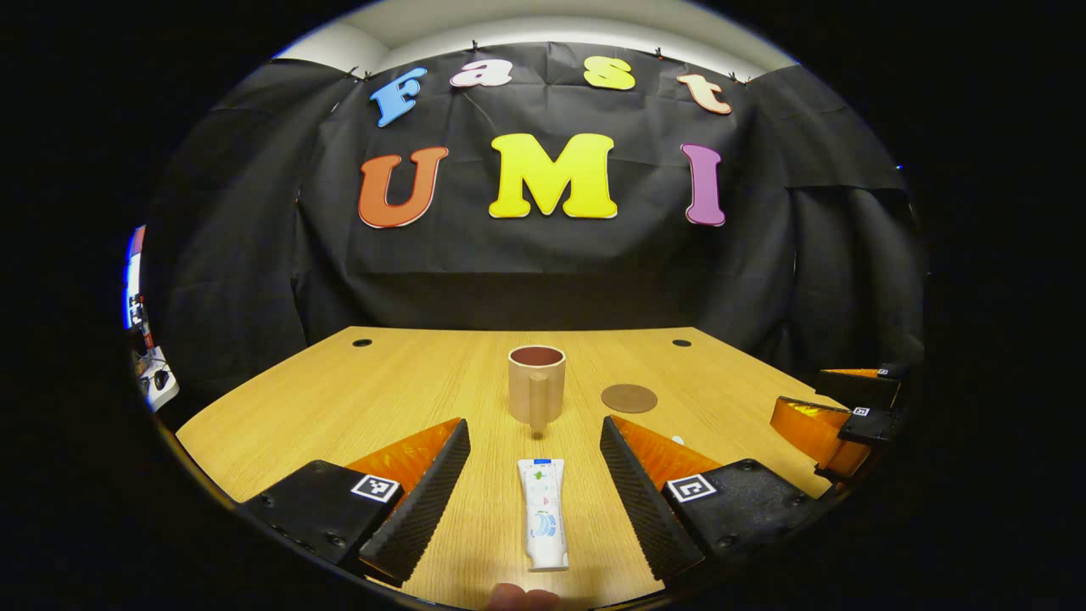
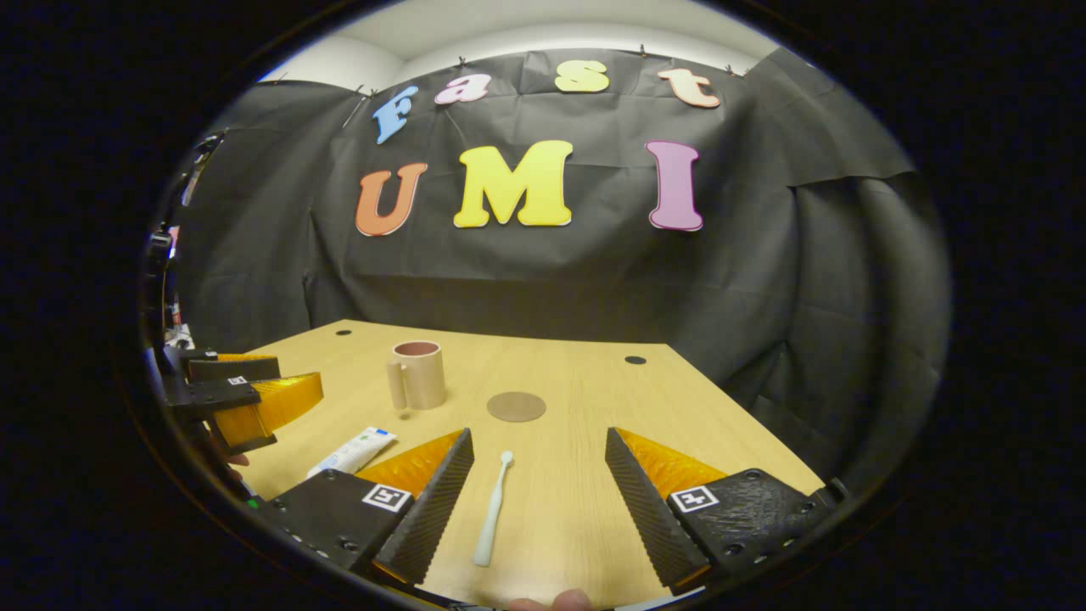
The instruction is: Put the toothbrush and toothpaste on the desktop into the cup, then pick up the cup and place it on the coaster on the desktop.
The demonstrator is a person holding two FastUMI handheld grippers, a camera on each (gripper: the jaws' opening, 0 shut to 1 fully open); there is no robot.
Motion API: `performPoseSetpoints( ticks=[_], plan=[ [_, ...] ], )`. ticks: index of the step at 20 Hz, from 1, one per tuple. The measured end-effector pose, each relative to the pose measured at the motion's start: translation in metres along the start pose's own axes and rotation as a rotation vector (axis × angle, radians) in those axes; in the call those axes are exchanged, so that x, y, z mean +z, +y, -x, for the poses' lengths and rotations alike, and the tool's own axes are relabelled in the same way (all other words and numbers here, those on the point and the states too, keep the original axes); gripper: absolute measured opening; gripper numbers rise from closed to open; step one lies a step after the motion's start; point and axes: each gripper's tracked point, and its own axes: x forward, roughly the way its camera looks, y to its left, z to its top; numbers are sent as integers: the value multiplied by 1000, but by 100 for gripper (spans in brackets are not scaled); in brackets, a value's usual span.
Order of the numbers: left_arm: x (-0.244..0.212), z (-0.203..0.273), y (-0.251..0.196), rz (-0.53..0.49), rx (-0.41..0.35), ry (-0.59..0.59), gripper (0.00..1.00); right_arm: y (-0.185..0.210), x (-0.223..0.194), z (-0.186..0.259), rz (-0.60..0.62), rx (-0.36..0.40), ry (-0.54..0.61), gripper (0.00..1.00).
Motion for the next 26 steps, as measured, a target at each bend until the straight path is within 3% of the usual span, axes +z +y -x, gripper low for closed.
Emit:
performPoseSetpoints(
  ticks=[4, 13, 17, 23, 24, 25, 26],
  plan=[
    [-27, -13, -8, 9, -45, 118, 99, 10, -17, -8, -1, 26, 57, 95],
    [-74, -33, -2, 16, -41, 324, 99, 11, -37, -17, -26, 27, 125, 95],
    [-77, -36, -1, 8, -39, 364, 99, 14, -46, -20, -20, 31, 151, 95],
    [-70, -39, 7, 7, -31, 405, 86, 16, -50, -24, -18, 40, 169, 95],
    [-71, -40, 6, 4, -26, 410, 90, 17, -52, -25, -19, 42, 173, 95],
    [-73, -41, 6, 0, -27, 418, 82, 17, -52, -26, -20, 44, 178, 95],
    [-75, -41, 6, -5, -26, 424, 80, 19, -56, -27, -22, 47, 185, 95]
  ],
)
